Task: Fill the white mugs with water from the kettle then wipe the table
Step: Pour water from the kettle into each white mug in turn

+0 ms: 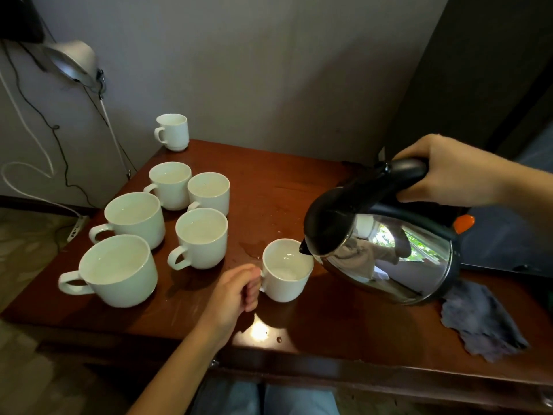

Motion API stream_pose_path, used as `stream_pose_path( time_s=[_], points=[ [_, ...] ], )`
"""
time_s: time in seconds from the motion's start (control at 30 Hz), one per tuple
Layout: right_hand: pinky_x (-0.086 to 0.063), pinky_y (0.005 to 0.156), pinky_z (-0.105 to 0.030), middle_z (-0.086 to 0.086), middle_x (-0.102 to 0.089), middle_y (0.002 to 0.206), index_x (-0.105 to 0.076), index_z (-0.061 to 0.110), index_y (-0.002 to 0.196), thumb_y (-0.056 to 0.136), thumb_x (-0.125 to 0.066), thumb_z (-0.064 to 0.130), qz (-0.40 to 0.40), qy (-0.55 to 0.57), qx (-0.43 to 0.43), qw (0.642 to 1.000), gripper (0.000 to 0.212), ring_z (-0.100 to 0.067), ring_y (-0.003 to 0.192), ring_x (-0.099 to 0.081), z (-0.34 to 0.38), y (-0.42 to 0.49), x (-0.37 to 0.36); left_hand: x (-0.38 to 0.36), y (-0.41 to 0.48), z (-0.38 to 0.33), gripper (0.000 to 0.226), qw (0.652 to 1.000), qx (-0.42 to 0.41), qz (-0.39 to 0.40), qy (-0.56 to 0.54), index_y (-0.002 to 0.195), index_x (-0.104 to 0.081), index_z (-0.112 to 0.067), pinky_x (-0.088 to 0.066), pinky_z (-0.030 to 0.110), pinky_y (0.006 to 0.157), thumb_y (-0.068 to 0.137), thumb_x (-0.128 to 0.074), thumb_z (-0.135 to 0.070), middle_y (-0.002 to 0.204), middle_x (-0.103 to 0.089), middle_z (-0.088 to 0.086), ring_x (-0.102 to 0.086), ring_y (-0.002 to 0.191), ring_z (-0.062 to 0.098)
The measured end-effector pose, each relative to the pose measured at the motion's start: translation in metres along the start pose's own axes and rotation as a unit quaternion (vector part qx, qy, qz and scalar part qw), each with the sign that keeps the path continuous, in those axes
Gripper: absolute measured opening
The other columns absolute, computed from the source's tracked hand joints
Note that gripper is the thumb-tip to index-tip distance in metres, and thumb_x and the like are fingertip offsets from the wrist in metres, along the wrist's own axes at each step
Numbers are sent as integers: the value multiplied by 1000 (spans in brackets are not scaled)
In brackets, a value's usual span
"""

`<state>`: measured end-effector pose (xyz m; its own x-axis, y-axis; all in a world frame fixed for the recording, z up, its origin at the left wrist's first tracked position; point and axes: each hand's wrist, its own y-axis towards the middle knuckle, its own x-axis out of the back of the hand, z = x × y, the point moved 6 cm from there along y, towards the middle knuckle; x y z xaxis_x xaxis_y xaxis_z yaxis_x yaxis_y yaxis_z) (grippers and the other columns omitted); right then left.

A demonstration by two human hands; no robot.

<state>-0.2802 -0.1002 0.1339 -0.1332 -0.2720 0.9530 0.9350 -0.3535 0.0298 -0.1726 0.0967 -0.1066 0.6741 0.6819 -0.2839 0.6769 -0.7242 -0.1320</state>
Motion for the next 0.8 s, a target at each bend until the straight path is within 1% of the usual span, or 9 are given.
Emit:
stream_pose_path(
  time_s=[0.1, 0.23, 0.33, 0.37, 0.43, 0.6, 0.63, 0.73, 0.8],
  points=[
    [-41, 48, -26, -12, -63, 62, -67, 13, 72, 68, -73, 6, -18, 34, -2, 999, 10, -6, 47, -52, -10, -8, -6, 1, -3, 1, 40, 1000, -7, -26, -1, 56, -37, -10, -27, 23, 44, 96, -39, -8, 51, -33, 2, -29, 47, 13],
    [-41, 47, -23, -11, -63, 61, -68, 13, 73, 69, -71, 3, -50, 93, -9, 994, 11, -6, 47, -54, -22, -18, -12, 4, -8, 2, 42, 998, -14, -63, -13, 55, -37, -12, -28, 24, 46, 96, -39, -7, 51, -34, 0, -30, 48, 12],
    [-47, 55, -36, -20, -63, 68, -68, 10, 77, 73, -69, 1, -79, 155, -22, 985, 10, -30, 57, -60, -30, -26, -14, 4, -10, -4, 38, 995, -19, -95, -24, 59, -37, -9, -29, 27, 50, 97, -39, -9, 52, -35, 1, -33, 49, 13],
    [-48, 55, -35, -22, -63, 70, -67, 9, 79, 74, -68, 0, -101, 174, -33, 979, 10, -31, 58, -60, -34, -29, -14, 4, -10, -7, 37, 994, -22, -105, -28, 60, -38, -9, -31, 28, 51, 97, -40, -10, 53, -36, 2, -34, 50, 13],
    [-44, 48, -24, -19, -61, 68, -66, 12, 79, 75, -66, -1, -148, 215, -57, 964, 13, -23, 54, -56, -42, -34, -16, 1, -9, -14, 36, 991, -32, -123, -34, 61, -39, -8, -35, 30, 55, 97, -40, -10, 56, -37, 4, -38, 51, 13],
    [-41, 43, -19, -7, -58, 60, -62, 21, 73, 75, -64, -1, -229, 266, -91, 932, 22, -13, 47, -53, -54, -43, -23, -6, 9, -26, 33, 981, -65, -178, -43, 65, -44, -8, -43, 33, 62, 98, -41, -10, 61, -39, 5, -45, 58, 15],
    [-42, 43, -19, -7, -58, 61, -62, 22, 73, 75, -64, 0, -235, 270, -90, 929, 23, -12, 48, -53, -55, -44, -25, -6, 15, -27, 33, 979, -70, -187, -36, 66, -45, -9, -43, 34, 64, 98, -40, -11, 62, -41, 5, -46, 60, 15],
    [-45, 52, -30, -7, -61, 64, -63, 25, 74, 75, -64, 0, -255, 295, -89, 917, 25, -15, 55, -57, -55, -49, -31, -7, 35, -27, 34, 975, -80, -209, 1, 65, -46, -10, -44, 40, 72, 98, -38, -12, 63, -44, 5, -48, 62, 17],
    [-45, 54, -28, -5, -62, 66, -63, 27, 74, 76, -64, 0, -265, 325, -95, 903, 26, -12, 57, -58, -56, -52, -36, -7, 46, -26, 34, 971, -79, -225, 24, 64, -46, -10, -44, 40, 75, 97, -37, -13, 64, -45, 5, -49, 61, 17]
  ],
)
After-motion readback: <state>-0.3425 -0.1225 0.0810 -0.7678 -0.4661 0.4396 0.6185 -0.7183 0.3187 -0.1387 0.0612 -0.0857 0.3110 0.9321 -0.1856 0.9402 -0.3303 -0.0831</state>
